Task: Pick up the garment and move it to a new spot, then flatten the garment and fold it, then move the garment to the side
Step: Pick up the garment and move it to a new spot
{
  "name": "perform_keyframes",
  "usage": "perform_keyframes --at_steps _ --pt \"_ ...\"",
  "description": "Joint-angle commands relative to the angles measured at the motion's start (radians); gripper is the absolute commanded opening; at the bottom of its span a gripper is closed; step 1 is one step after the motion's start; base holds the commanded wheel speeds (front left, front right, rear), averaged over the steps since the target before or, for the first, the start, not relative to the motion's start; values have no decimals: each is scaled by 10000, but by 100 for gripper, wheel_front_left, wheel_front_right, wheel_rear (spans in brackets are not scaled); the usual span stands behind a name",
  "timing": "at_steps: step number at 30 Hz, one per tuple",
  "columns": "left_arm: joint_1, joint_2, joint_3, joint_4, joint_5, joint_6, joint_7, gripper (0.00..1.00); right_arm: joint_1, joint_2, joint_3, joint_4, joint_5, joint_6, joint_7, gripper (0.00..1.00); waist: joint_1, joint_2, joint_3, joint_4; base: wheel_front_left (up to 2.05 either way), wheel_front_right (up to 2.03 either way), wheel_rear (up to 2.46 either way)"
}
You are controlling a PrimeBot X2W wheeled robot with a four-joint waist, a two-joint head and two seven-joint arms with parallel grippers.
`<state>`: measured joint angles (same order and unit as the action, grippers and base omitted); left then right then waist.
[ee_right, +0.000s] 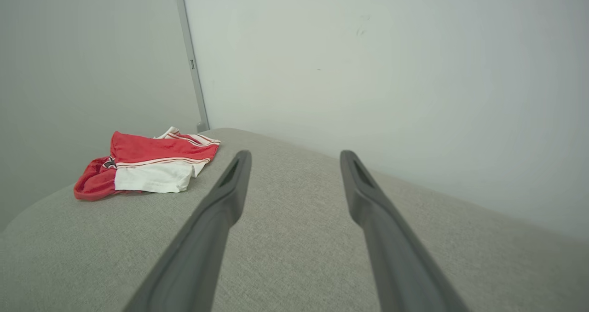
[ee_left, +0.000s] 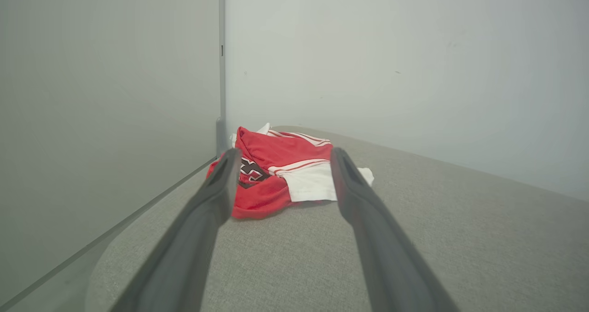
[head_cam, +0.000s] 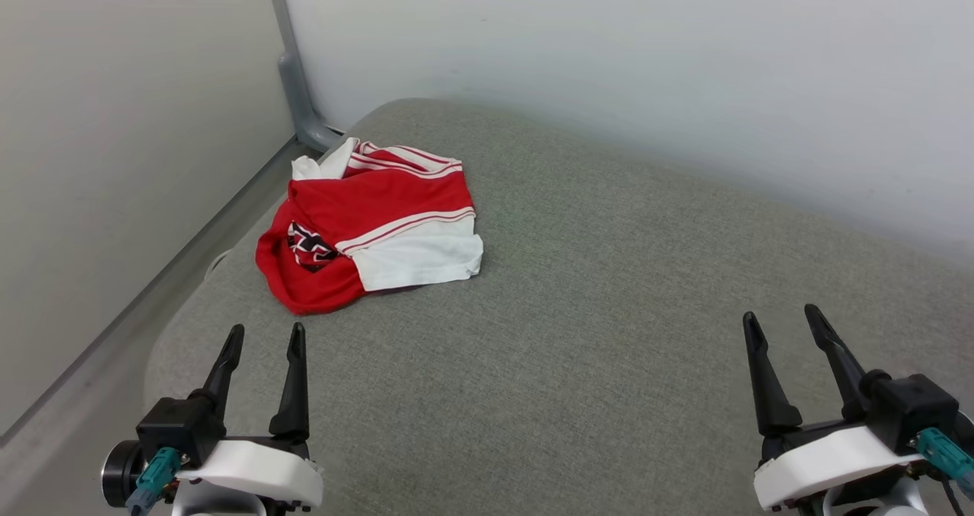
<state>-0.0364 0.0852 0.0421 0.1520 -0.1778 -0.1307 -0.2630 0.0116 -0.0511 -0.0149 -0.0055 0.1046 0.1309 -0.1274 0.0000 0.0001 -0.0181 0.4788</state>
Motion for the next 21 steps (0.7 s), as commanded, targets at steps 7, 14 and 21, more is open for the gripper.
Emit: perform_keyframes --at_steps 7,14,21 --pt "-6 51 -73 24 -74 2 -27 100 -157 11 50 100 -71 -3 -70 100 0 -1 39 179 0 0 0" --pt "-379 70 -137 288 1 2 -27 100 -233 11 -27 42 -338 -3 0 100 0 -1 183 82 0 0 0" --pt "-1632 127 41 777 -152 3 -27 100 -533 10 52 -357 -721 -3 329 100 0 -1 952 -360 0 0 0"
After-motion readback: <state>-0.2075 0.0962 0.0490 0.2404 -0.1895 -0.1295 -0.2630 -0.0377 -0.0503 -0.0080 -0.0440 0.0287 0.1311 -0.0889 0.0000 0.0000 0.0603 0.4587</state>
